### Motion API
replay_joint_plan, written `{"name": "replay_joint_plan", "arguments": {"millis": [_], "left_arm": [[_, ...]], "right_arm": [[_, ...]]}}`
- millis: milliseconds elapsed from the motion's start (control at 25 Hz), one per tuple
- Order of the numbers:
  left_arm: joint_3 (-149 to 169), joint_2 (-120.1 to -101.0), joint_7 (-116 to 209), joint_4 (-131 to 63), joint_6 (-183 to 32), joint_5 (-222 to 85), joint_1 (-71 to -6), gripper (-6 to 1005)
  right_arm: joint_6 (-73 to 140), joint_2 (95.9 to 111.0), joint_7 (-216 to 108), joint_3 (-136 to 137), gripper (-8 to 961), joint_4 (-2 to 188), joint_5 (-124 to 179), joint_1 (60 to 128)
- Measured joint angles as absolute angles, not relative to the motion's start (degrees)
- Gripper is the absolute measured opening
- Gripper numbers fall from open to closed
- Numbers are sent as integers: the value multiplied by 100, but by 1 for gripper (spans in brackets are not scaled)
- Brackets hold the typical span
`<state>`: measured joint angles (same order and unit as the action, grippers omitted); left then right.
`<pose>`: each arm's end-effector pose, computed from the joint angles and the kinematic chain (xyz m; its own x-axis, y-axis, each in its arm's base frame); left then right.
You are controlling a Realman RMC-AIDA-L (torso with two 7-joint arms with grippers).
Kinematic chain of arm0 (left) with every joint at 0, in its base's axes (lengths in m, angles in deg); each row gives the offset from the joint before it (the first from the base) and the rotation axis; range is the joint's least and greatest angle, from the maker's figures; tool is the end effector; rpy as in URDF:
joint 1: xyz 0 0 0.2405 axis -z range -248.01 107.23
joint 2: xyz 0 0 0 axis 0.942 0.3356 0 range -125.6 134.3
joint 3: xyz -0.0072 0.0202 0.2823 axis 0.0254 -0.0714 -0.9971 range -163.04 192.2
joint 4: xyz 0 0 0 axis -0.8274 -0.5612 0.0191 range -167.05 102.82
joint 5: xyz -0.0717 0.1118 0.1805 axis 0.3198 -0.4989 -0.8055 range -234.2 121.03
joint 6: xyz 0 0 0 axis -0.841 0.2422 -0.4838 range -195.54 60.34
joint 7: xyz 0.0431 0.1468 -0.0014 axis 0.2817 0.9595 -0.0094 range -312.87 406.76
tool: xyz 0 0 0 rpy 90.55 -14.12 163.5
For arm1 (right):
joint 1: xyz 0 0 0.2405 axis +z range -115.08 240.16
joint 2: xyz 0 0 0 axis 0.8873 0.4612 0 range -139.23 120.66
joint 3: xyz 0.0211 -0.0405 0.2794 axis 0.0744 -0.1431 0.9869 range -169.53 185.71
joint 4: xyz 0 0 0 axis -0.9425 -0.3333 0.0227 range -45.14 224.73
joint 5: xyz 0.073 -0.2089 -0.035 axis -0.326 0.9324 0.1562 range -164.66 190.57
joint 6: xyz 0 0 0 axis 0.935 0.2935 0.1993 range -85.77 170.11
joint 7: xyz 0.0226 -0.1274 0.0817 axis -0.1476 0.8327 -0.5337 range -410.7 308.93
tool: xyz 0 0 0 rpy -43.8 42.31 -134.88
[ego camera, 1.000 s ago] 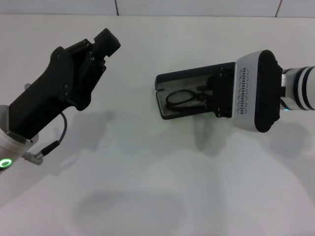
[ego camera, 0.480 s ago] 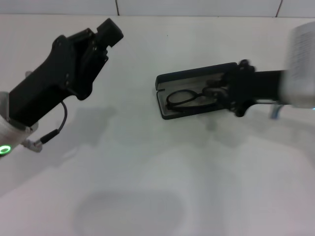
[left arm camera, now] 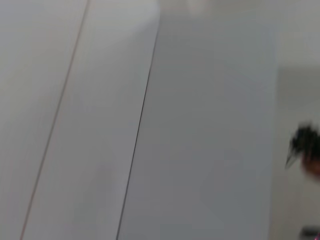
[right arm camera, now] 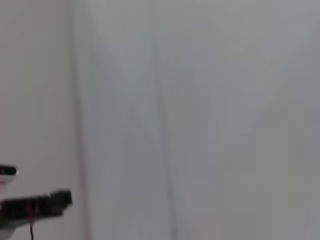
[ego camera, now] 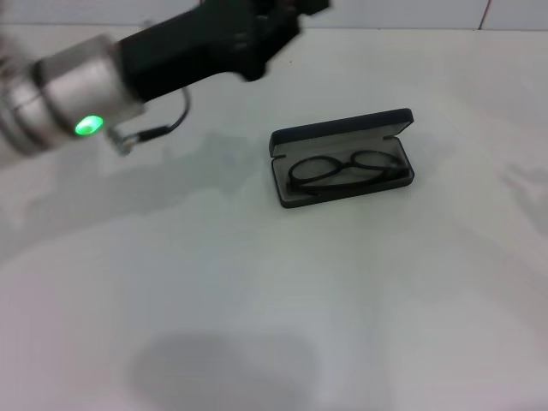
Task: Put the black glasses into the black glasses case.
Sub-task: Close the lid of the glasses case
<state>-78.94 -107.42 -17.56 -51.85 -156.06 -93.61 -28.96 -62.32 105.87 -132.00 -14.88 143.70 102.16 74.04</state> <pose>-0.1661 0.3946 -0.0251 0.4970 0.1191 0.8595 0.2605 -0.9653 -0.0169 0.3417 0.2690 0.1481 0.6267 -0.0068 -0.7792 -0.5666 -0.6905 -0.4497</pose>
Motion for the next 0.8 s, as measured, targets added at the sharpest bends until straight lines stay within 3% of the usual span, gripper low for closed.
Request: {"name": "replay_joint_plan", "arguments": {"millis": [200, 360, 600, 800], "left_arm": [[-7895, -10652, -2775, -5188, -14047, -10764, -1828, 102], [-7894, -10794, -3354, -5189, -12858, -11822, -1256, 123], [-7894, -11025, -3728, -5190, -11888, -12580, -1097, 140], [-7894, -11110, -3825, -5170, -11736, -12799, -1151, 150]], "right_arm": [[-6454, 10584, -13067, -788, 199, 14073, 10747, 7270], [-6530, 10579, -12937, -759, 203, 13795, 10925, 7182], [-6519, 10573, -12728, -774, 209, 13439, 11093, 7200], [-6459, 10586, -12692, -811, 214, 13414, 11234, 7300]]}}
